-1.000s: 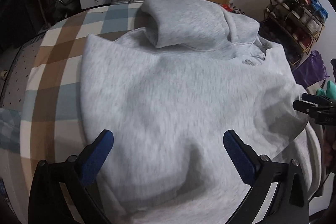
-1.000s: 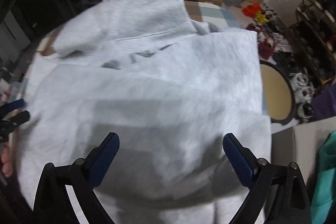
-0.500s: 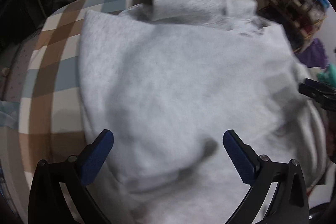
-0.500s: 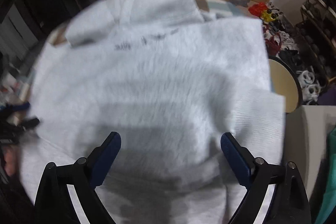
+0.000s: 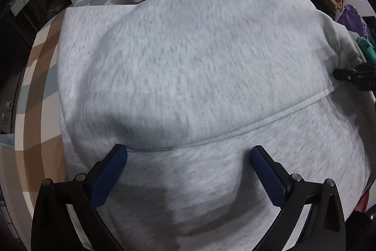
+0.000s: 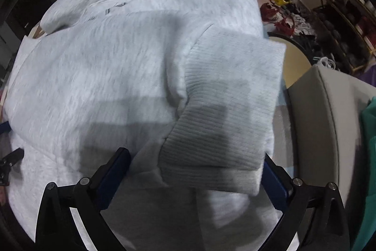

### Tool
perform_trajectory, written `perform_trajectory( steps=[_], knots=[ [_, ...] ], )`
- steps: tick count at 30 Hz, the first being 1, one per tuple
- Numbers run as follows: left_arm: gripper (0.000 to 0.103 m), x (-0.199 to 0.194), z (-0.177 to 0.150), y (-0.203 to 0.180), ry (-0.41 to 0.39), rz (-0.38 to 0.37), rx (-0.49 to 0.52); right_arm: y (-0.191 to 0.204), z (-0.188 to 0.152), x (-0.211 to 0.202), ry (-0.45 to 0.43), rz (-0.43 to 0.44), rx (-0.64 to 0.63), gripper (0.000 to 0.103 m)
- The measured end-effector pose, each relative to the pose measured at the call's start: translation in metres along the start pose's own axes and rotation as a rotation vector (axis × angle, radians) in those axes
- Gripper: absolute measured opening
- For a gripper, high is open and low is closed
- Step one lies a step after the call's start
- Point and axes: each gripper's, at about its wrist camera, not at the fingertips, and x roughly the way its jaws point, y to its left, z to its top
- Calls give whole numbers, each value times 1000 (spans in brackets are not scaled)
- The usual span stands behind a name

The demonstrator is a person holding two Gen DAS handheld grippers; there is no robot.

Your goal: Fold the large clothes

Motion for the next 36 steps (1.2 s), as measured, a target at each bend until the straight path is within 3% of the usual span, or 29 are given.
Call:
perform_trajectory(
  steps=[4, 10, 11, 15, 18, 20, 22, 24, 27, 30, 31, 33, 36],
  knots=[
    [102, 12, 11, 16, -9, -15, 53, 29, -9, -2, 38, 14, -20, 103],
    [100, 25, 22, 41, 56, -10, 24, 46, -13, -13, 47, 38, -62, 103],
    [98, 10, 13, 50, 60, -14, 17, 45, -13, -13, 46, 40, -64, 103],
    [98, -20, 15, 43, -39, -111, -23, 15, -6, -31, 16, 101, 14, 99],
    [98, -43, 33, 36, -132, -164, -36, -5, 7, -63, -101, 114, 88, 98],
    [98, -45, 59, 37, -179, -121, -31, -9, 22, -82, -187, 127, 101, 99],
    [98, -32, 87, 43, -192, -60, -34, 3, 39, -81, -198, 138, 62, 100],
    [98, -18, 77, 54, -159, -7, -62, 23, 53, -71, -175, 121, 17, 99],
    [98, -6, 58, 91, -97, 11, -98, 40, 68, -33, -114, 78, -29, 98],
    [98, 31, 61, 108, -12, -22, -155, 46, 72, 9, -41, -2, -46, 98],
    [98, 43, 58, 111, 1, -38, -176, 46, 73, 20, -32, 0, -61, 103],
    [101, 47, 53, 106, -50, 9, -116, 43, 73, 20, -49, 13, -60, 103],
    [101, 54, 56, 97, -32, 35, -66, 40, 81, 19, -1, 21, -73, 103]
  ],
)
